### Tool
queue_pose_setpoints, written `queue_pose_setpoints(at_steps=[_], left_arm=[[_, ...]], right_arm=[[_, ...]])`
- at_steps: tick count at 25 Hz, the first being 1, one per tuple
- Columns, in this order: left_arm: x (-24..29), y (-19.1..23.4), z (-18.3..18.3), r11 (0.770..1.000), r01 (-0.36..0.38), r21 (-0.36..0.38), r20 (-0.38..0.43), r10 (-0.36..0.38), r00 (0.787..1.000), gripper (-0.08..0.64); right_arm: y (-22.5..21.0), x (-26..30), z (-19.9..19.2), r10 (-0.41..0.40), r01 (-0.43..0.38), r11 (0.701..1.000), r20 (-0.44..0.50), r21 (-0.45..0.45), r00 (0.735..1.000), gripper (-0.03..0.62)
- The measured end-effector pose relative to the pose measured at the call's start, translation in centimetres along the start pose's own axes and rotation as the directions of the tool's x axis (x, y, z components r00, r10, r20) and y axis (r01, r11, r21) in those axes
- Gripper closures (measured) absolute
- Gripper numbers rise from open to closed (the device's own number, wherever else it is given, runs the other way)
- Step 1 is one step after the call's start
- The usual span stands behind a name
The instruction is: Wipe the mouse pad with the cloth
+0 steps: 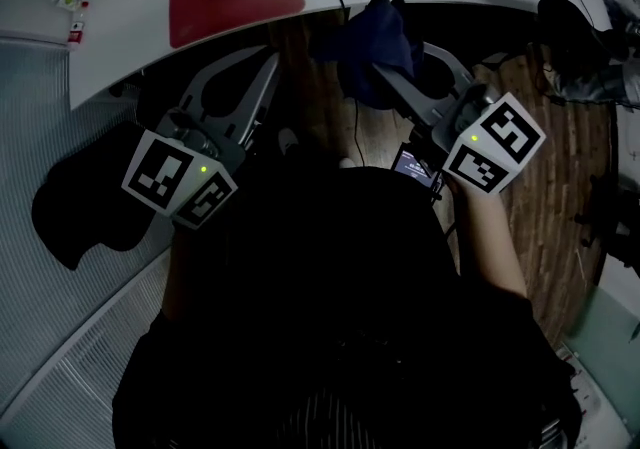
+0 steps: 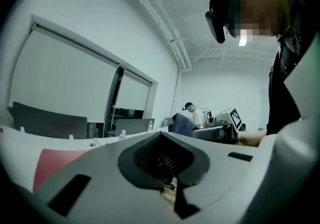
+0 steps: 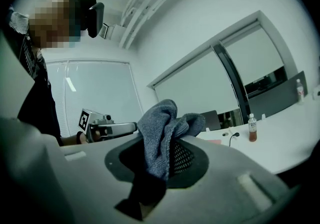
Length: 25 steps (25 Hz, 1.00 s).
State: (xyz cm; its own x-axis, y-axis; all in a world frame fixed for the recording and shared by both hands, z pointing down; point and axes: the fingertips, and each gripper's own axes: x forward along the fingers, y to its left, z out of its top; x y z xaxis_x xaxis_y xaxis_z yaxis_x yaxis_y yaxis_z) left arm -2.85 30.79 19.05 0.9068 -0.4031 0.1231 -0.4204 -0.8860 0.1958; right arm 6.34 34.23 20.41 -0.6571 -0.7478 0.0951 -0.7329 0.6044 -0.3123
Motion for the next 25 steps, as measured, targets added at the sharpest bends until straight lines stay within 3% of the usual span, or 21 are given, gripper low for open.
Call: queue_pose_setpoints(at_steps=[2, 5, 9, 17, 22, 25], left_arm=[[-0.2, 1.2, 2.0, 0.999, 0.046, 0.005, 0.017, -0.046, 0.999, 0.554], [0.3, 2.0, 1.9, 0.994, 0.111, 0.016, 0.019, -0.111, 0.994, 0.554], [-0.1, 2.3, 0.8, 0.987, 0.163, 0.012, 0.006, -0.163, 0.987, 0.554], [0.0, 3.1, 0.4, 0.984, 0.18, -0.019, 0.009, -0.18, 0.984, 0.554], [-2.9, 9.9, -0.7, 0.984, 0.175, -0.036, 0.022, -0.175, 0.984, 0.554], [-4.4, 11.5, -0.8, 0.989, 0.143, -0.048, 0.038, -0.141, 0.989, 0.554]], right_arm=[[1.4, 1.6, 1.6, 0.015, -0.015, 0.999, 0.001, -0.035, 1.0, 0.506], [2.2, 2.4, 2.4, 0.012, -0.009, 0.994, 0.025, -0.108, 1.0, 0.506], [1.7, 2.6, 2.9, -0.043, 0.047, 0.994, 0.052, -0.096, 0.998, 0.508], [2.0, 4.1, 3.0, -0.038, 0.039, 0.996, 0.02, -0.076, 0.999, 0.506], [2.6, 11.6, 2.3, -0.028, 0.028, 0.997, 0.002, -0.078, 1.0, 0.506], [3.2, 13.2, 2.1, -0.008, 0.007, 0.996, -0.009, -0.085, 1.0, 0.506]])
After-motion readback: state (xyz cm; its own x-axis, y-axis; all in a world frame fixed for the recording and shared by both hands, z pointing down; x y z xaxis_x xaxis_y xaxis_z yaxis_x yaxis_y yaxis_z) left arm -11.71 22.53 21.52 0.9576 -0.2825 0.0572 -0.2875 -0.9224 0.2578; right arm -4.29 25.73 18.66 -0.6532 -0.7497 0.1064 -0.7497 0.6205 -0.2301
